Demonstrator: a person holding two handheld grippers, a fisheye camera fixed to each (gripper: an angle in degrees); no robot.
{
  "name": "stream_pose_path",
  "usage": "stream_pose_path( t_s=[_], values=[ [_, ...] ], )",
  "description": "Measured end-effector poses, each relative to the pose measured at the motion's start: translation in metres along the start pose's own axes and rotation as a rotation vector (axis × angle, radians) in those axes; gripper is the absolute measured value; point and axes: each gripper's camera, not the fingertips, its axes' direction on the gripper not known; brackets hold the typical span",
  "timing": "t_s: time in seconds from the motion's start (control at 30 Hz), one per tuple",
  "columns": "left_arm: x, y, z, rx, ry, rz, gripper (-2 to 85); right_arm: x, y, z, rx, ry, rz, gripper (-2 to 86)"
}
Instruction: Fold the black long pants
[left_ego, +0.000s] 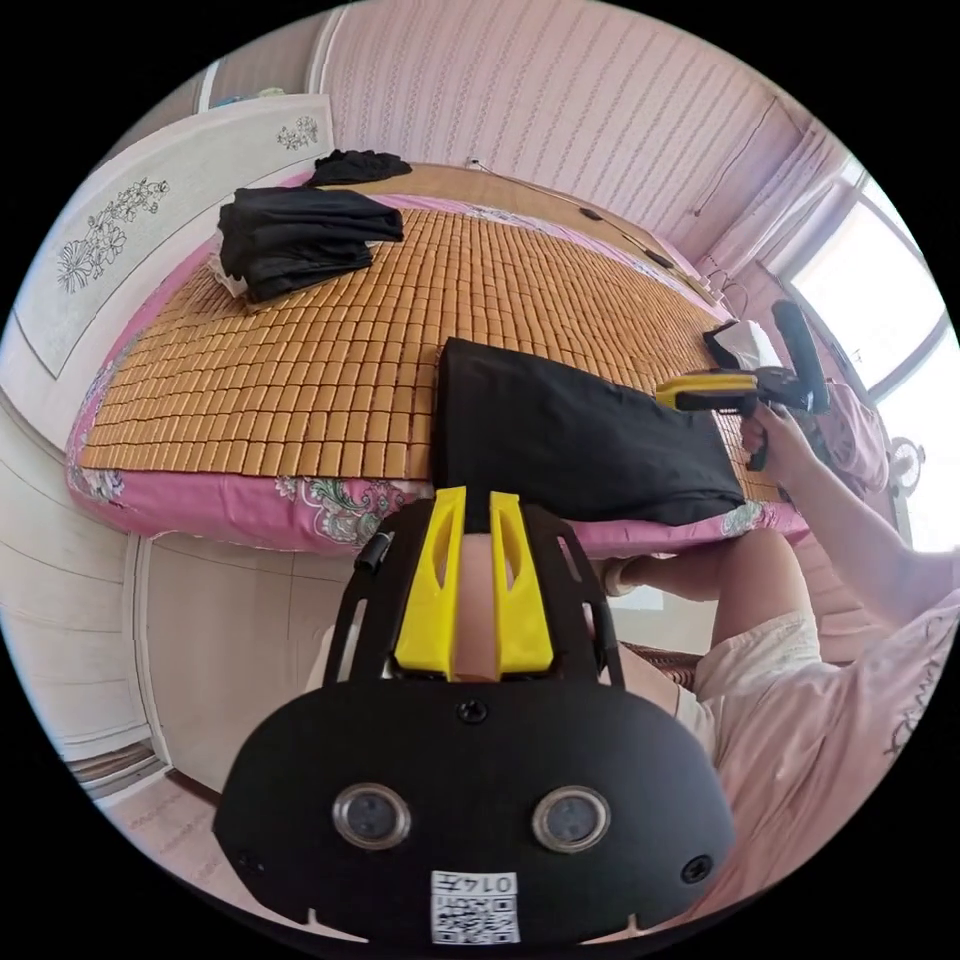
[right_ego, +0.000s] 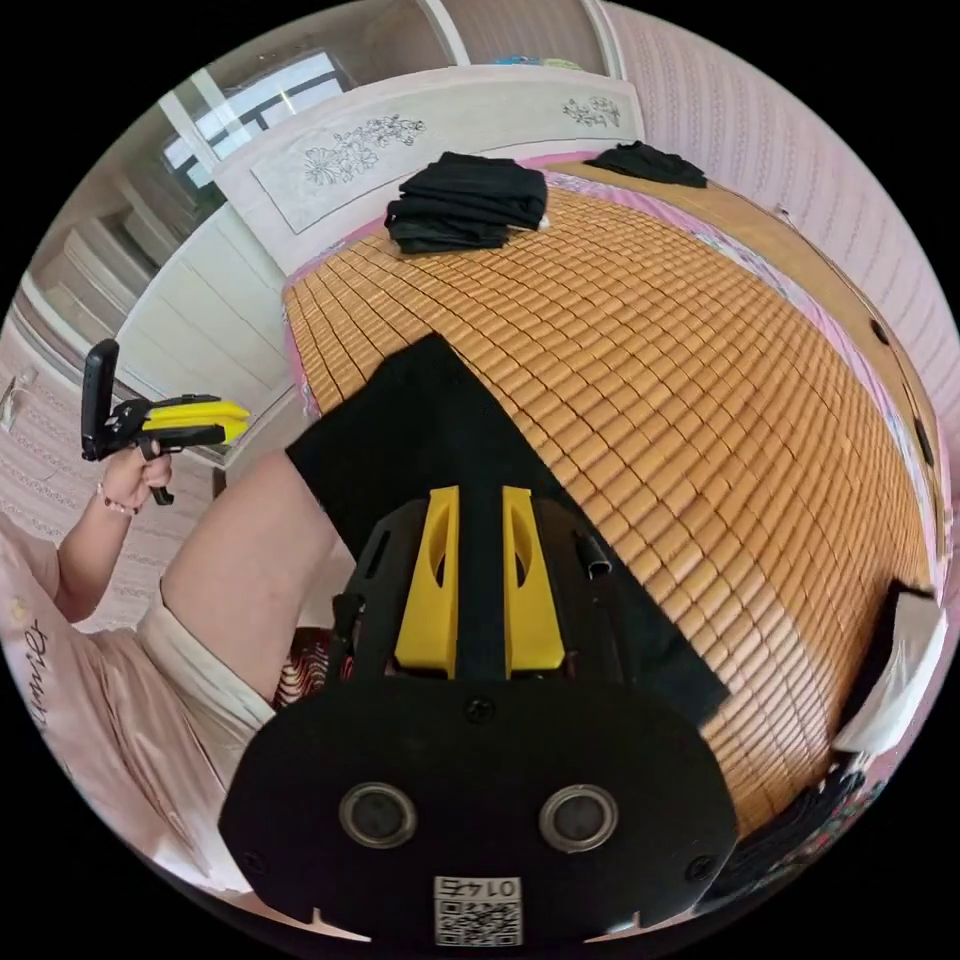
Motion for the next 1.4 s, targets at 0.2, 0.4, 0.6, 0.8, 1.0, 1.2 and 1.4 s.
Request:
stream_pose_path(
  t_s=[0.2, 0.4, 0.6, 0.8, 1.0, 1.2, 1.4],
  values=[
    [0.064, 0.013, -0.006, 0.026, 0.13, 0.147, 2.7, 0.003, 0.144, -0.053, -0.054, 0.127, 0.249, 1.9],
    [0.14, 0.017, -0.009, 0.098, 0.138, 0.354, -0.8, -0.033, 0.207, -0.104, 0.156, 0.445, 0.504, 0.0],
    [0.187, 0.012, 0.015, 0.035, 0.125, 0.456, -1.0, -0.043, 0.169, -0.071, 0.038, 0.344, 0.418, -0.7],
    [0.195, 0.004, 0.051, -0.102, 0.077, 0.401, -1.0, -0.045, 0.099, -0.041, -0.019, 0.117, 0.236, -0.5],
    [0.216, -0.019, 0.089, -0.19, 0.11, 0.467, -1.0, -0.046, 0.007, -0.004, -0.125, 0.121, 0.043, -0.4],
    [0.252, -0.045, 0.124, -0.184, 0.052, 0.557, -1.0, -0.042, -0.083, 0.04, -0.309, 0.127, -0.115, -0.4],
    [0.276, -0.057, 0.161, -0.206, -0.008, 0.614, -1.0, -0.039, -0.137, 0.076, -0.41, 0.195, -0.176, -0.4]
  ],
)
